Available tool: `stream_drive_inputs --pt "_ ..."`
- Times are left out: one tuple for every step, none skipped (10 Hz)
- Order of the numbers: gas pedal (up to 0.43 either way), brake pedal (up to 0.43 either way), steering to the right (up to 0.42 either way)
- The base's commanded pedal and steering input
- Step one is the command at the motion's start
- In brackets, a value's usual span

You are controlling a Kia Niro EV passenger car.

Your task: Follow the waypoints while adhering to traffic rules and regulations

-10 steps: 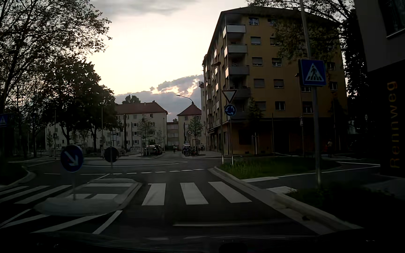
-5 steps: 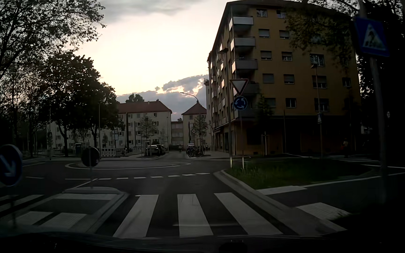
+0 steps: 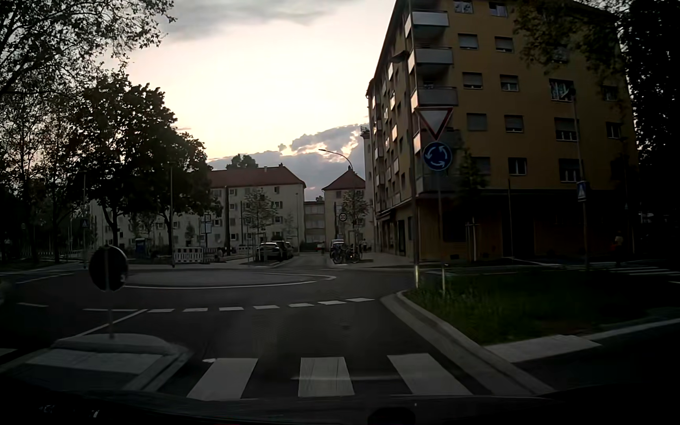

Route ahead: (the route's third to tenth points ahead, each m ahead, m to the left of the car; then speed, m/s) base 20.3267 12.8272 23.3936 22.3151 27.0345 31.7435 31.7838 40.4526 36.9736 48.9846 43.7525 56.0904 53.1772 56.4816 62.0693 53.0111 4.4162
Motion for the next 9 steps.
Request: stream_drive_inputs --pt "0.000 0.152 -0.089" --pt "0.000 0.146 -0.090" --pt "0.000 0.134 -0.090" --pt "0.000 0.128 -0.090" --pt "0.000 0.110 -0.090" --pt "0.000 0.085 -0.090" --pt "0.000 0.018 -0.089" --pt "0.000 0.000 -0.086" --pt "0.000 0.000 -0.081"
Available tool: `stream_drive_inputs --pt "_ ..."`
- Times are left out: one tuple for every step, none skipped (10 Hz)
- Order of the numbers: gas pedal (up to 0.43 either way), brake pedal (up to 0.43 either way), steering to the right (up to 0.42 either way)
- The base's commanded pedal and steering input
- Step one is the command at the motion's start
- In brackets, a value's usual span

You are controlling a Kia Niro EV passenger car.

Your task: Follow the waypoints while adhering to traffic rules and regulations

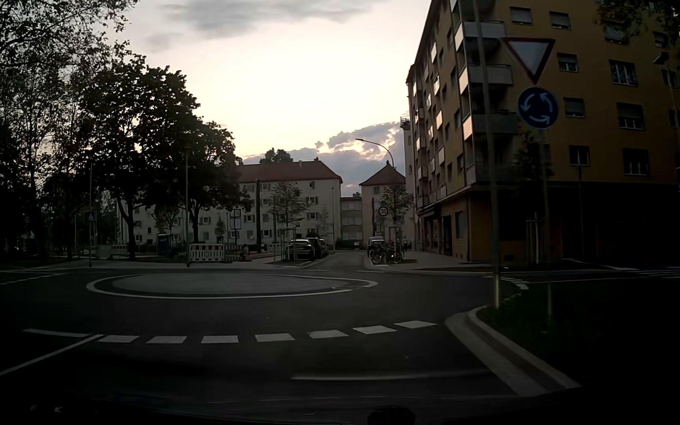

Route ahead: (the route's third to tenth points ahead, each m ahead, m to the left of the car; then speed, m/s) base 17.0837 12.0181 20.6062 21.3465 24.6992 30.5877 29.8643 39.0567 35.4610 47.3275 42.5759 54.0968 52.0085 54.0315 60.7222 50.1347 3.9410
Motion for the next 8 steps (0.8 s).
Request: stream_drive_inputs --pt "0.000 0.000 -0.070" --pt "0.000 0.000 -0.057" --pt "0.000 0.000 -0.042" --pt "0.028 0.000 -0.032" --pt "0.047 0.000 -0.018" --pt "0.047 0.000 -0.006" --pt "0.047 0.000 0.004" --pt "0.047 0.000 0.014"
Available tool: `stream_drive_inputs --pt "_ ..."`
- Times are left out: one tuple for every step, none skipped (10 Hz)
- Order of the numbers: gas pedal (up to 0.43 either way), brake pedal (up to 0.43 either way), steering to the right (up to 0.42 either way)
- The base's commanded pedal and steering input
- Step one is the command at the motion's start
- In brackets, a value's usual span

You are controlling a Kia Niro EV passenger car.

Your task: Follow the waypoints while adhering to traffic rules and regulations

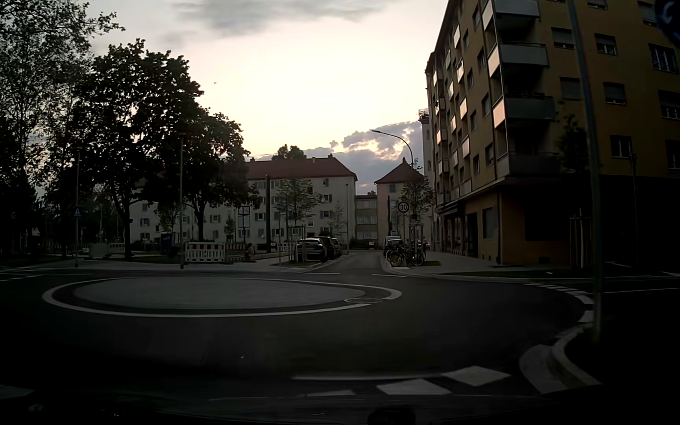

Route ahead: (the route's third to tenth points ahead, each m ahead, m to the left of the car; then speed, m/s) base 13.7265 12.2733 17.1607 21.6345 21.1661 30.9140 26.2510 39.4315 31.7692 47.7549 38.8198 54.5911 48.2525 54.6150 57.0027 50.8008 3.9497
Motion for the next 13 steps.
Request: stream_drive_inputs --pt "0.047 0.000 0.023" --pt "0.047 0.000 0.036" --pt "0.047 0.000 0.054" --pt "0.039 0.000 0.074" --pt "0.008 0.000 0.111" --pt "0.000 0.000 0.141" --pt "0.000 0.000 0.167" --pt "0.000 0.000 0.186" --pt "0.000 0.000 0.203" --pt "0.000 0.000 0.221" --pt "0.000 0.000 0.236" --pt "0.000 0.000 0.255" --pt "0.000 0.000 0.267"
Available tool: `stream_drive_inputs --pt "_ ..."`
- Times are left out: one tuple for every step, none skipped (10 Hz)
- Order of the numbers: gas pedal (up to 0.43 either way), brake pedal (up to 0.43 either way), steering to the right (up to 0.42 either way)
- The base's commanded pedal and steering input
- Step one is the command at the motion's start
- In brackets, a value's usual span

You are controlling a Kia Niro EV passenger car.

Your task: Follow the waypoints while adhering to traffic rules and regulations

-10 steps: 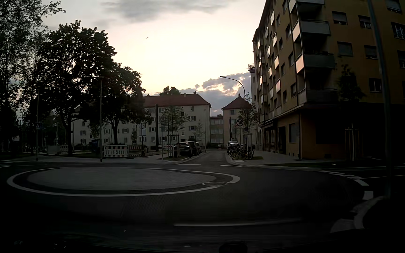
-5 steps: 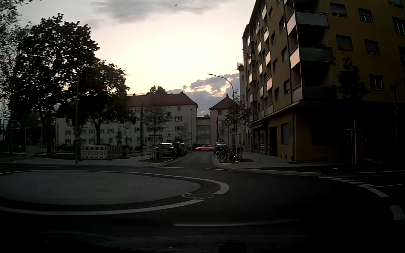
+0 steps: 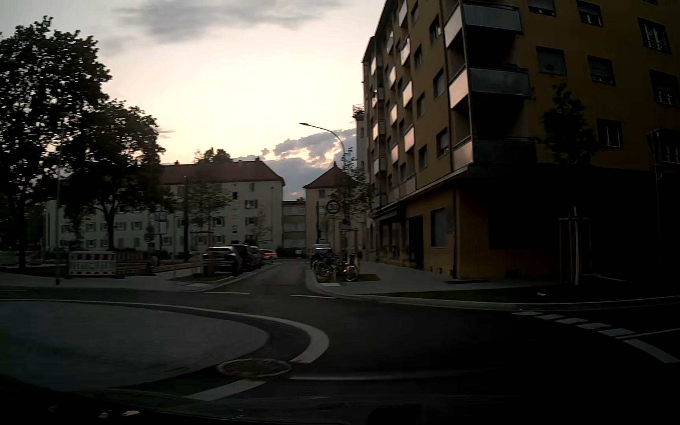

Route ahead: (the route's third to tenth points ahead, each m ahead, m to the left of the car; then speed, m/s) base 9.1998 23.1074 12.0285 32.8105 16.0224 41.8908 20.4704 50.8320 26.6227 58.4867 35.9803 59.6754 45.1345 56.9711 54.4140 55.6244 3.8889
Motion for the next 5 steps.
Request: stream_drive_inputs --pt "0.000 0.000 0.272" --pt "0.000 0.000 0.270" --pt "0.000 0.000 0.254" --pt "0.000 0.000 0.232" --pt "0.000 0.000 0.193"
